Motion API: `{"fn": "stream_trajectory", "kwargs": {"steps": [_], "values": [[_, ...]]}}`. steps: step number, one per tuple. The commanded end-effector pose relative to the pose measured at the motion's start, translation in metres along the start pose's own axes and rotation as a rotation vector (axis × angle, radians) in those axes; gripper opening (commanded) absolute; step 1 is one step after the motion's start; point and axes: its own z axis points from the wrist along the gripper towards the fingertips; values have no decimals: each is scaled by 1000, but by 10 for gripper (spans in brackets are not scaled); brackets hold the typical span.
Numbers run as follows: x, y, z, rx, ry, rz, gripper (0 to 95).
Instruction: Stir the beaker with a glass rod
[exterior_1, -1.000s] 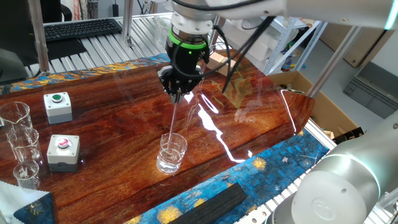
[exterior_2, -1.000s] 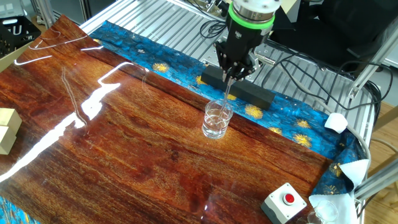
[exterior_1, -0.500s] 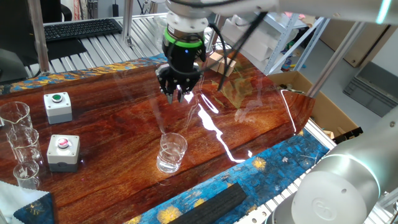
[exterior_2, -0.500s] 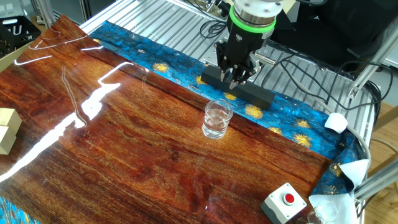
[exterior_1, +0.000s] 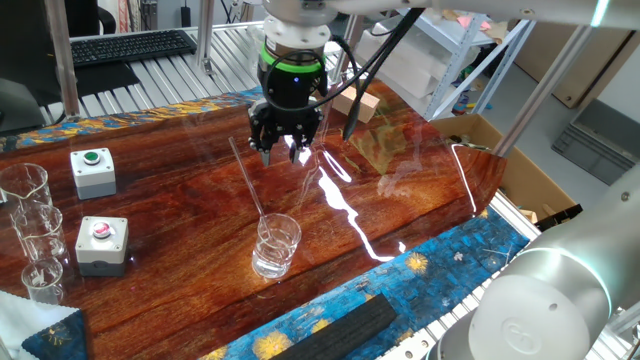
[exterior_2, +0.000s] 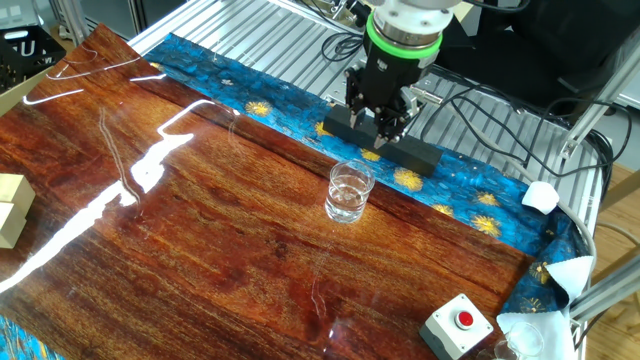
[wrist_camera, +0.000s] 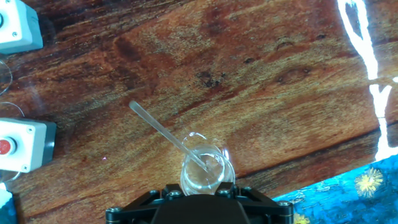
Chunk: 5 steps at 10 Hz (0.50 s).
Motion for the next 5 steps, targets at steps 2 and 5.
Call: {"fn": "stream_trajectory", "kwargs": {"steps": [2,5], "values": [[1,-1,1,-9,-1,-28,380],[1,-1,1,7,4,-57,380]]}}
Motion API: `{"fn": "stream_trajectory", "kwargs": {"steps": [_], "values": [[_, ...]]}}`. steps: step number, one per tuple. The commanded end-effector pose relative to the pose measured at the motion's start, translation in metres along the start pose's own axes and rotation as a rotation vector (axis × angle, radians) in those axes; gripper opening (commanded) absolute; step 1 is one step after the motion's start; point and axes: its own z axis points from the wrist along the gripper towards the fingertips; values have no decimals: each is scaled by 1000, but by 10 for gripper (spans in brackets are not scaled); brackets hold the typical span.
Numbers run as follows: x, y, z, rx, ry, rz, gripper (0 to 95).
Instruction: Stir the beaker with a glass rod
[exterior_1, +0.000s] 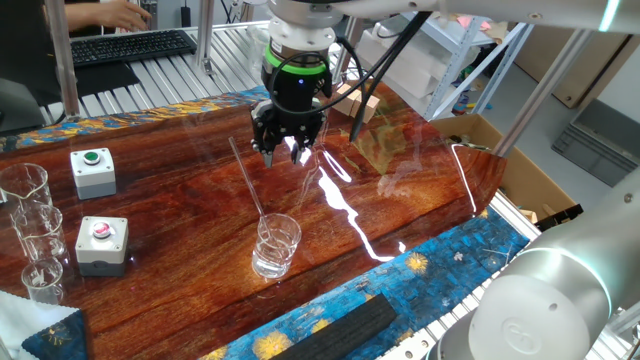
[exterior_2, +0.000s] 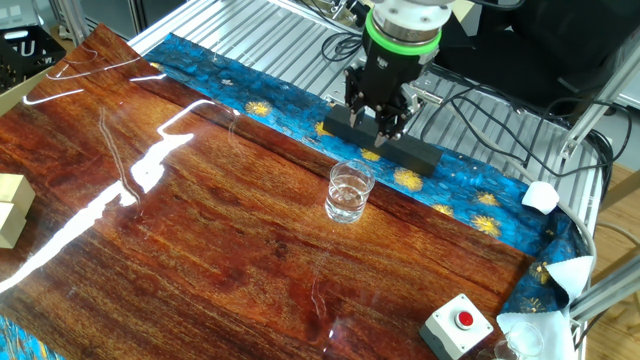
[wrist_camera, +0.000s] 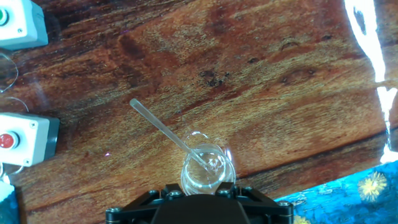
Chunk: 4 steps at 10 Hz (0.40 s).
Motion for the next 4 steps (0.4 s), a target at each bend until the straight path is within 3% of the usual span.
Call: {"fn": "stream_trajectory", "kwargs": {"steps": [1,4], "values": [[1,-1,0,3,4,-11,380],[1,-1,0,16,4,-13,380]]}}
